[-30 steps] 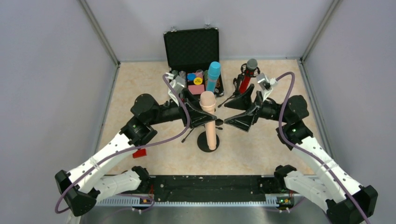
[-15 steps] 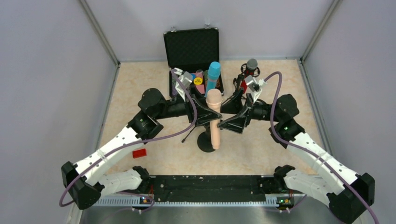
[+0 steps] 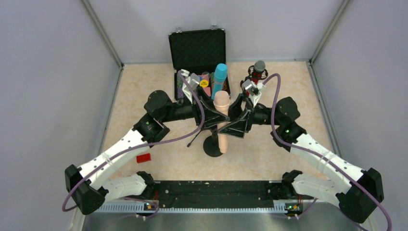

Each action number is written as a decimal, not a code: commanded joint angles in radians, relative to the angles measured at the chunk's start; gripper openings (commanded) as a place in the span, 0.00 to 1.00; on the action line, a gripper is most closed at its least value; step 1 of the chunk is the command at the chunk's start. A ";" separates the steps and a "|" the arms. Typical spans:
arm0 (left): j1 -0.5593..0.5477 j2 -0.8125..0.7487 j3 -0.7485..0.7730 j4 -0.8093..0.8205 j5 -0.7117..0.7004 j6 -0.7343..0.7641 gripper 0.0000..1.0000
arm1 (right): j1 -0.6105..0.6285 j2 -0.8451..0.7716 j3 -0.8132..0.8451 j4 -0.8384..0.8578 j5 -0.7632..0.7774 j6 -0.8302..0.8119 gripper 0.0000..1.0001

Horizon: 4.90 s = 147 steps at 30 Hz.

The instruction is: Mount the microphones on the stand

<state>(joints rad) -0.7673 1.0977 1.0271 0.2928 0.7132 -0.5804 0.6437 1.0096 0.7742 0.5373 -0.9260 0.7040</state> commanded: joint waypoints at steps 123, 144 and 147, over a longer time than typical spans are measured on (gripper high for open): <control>0.202 0.068 -0.271 -0.011 0.305 0.931 0.96 | -0.220 -0.085 -0.118 -0.165 0.339 -0.317 0.00; 0.202 0.162 -0.260 0.070 0.345 0.924 0.90 | -0.111 -0.142 -0.301 0.189 0.412 -0.438 0.00; 0.203 0.165 -0.261 0.091 0.321 0.905 0.89 | -0.108 -0.170 -0.321 0.200 0.443 -0.446 0.00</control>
<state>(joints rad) -0.5697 1.2530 0.7406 0.2989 1.0351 0.3283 0.5194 0.8898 0.4652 0.6174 -0.5110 0.3054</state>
